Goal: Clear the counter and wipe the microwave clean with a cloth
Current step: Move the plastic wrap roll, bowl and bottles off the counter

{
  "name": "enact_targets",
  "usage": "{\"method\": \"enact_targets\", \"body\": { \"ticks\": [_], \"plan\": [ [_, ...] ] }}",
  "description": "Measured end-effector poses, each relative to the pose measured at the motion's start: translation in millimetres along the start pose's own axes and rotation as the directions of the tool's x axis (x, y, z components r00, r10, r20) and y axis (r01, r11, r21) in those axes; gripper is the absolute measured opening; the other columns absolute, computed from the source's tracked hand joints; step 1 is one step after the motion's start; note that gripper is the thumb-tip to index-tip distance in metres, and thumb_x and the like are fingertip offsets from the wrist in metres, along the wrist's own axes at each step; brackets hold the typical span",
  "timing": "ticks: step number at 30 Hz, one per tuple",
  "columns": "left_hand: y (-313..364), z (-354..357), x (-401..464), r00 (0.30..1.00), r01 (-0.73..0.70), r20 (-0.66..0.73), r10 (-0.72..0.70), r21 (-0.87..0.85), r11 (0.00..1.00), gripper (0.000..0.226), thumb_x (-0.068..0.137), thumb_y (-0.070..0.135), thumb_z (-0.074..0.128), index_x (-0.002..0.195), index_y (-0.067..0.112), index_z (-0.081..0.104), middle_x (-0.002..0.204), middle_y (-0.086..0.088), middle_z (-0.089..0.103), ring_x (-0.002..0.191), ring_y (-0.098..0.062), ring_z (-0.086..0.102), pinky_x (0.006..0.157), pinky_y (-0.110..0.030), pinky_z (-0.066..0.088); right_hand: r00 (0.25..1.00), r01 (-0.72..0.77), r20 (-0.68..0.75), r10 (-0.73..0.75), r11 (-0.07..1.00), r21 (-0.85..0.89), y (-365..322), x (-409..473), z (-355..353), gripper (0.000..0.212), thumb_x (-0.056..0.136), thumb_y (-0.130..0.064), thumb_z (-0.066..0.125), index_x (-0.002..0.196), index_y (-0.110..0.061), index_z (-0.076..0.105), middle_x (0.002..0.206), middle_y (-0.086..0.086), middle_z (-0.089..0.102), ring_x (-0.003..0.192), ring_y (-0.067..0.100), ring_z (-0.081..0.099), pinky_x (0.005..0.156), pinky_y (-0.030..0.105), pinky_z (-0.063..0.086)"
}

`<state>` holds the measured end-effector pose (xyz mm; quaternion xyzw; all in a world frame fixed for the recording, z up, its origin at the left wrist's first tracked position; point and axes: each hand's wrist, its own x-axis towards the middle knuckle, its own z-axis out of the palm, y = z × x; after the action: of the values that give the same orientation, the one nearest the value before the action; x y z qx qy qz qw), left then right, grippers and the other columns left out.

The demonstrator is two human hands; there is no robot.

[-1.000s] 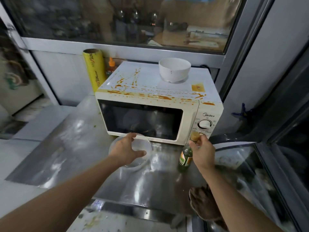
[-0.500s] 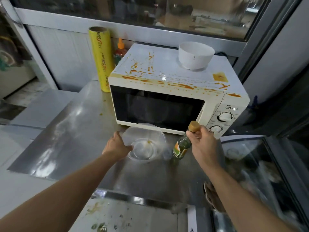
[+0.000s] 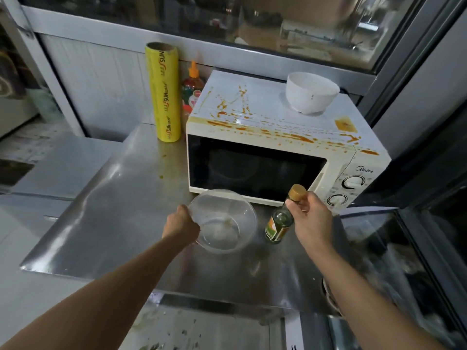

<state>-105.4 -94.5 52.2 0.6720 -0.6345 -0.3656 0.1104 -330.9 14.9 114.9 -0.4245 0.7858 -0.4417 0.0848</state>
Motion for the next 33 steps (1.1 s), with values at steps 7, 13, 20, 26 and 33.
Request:
{"method": "enact_targets", "body": {
  "ticks": [7, 13, 20, 26, 33],
  "plan": [
    [-22, -66, -25, 0.995, 0.029, -0.095, -0.034, -0.061, 0.998, 0.026, 0.082, 0.002, 0.048, 0.108, 0.005, 0.049, 0.096, -0.018, 0.061, 0.073, -0.032, 0.067, 0.063, -0.041, 0.059, 0.997, 0.056, 0.052, -0.059, 0.996, 0.067, -47, -8, 13, 0.011, 0.085, -0.019, 0.067, 0.085, -0.011, 0.058, 0.075, -0.002, 0.060, 0.070, 0.010, 0.056, 0.065, 0.019, 0.037],
    [-58, -115, -63, 0.964, 0.098, -0.232, -0.128, -0.136, 0.986, 0.026, 0.085, 0.005, 0.051, 0.110, 0.010, 0.049, 0.083, -0.008, 0.058, 0.058, -0.020, 0.066, 0.050, -0.029, 0.056, 0.978, 0.158, 0.121, -0.171, 0.981, 0.112, -88, -12, 28, 0.011, 0.086, -0.019, 0.066, 0.084, -0.013, 0.057, 0.075, -0.005, 0.058, 0.068, 0.005, 0.052, 0.064, 0.020, 0.037],
    [-104, -158, -119, 0.890, 0.204, -0.355, -0.286, -0.251, 0.946, 0.025, 0.084, 0.005, 0.048, 0.110, 0.007, 0.048, 0.089, -0.015, 0.056, 0.069, -0.030, 0.066, 0.061, -0.040, 0.059, 0.918, 0.271, 0.235, -0.318, 0.939, 0.210, -133, -26, 60, 0.011, 0.085, -0.018, 0.067, 0.086, -0.011, 0.059, 0.076, -0.001, 0.060, 0.069, 0.013, 0.054, 0.068, 0.023, 0.037],
    [-138, -189, -158, 0.844, 0.206, -0.399, -0.358, -0.375, 0.904, 0.025, 0.085, 0.000, 0.044, 0.109, 0.007, 0.046, 0.098, -0.017, 0.058, 0.054, -0.021, 0.065, 0.039, -0.025, 0.050, 0.860, 0.327, 0.308, -0.407, 0.903, 0.279, -177, -57, 93, 0.015, 0.084, -0.018, 0.068, 0.094, -0.007, 0.064, 0.082, 0.001, 0.061, 0.075, 0.014, 0.054, 0.074, 0.022, 0.037],
    [-195, -237, -168, 0.799, 0.199, -0.440, -0.411, -0.451, 0.870, 0.021, 0.086, 0.002, 0.042, 0.106, 0.008, 0.047, 0.100, -0.018, 0.057, 0.048, -0.018, 0.065, 0.035, -0.021, 0.046, 0.810, 0.393, 0.336, -0.481, 0.870, 0.297, -233, -97, 133, 0.019, 0.085, -0.018, 0.067, 0.092, -0.001, 0.063, 0.078, 0.006, 0.062, 0.073, 0.018, 0.052, 0.066, 0.022, 0.033]
  ]
}}
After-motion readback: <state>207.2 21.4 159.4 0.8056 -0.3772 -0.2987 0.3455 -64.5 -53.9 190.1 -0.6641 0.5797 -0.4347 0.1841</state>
